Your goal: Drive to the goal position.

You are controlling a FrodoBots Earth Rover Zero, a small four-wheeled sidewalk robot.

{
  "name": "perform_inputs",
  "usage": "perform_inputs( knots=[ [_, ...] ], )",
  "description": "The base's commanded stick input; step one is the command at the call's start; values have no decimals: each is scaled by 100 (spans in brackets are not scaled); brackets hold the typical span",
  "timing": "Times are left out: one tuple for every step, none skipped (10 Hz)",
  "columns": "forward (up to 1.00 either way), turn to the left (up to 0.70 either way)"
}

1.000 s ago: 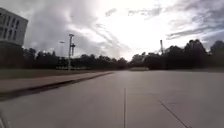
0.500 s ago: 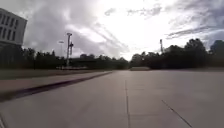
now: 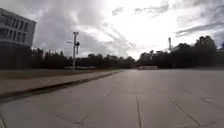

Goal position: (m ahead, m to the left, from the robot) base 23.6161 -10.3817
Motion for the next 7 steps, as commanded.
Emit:
perform_inputs(
  knots=[
    [70,0],
    [70,0],
    [70,0],
    [70,0],
    [70,0],
    [70,-35],
    [70,-35]
  ],
)
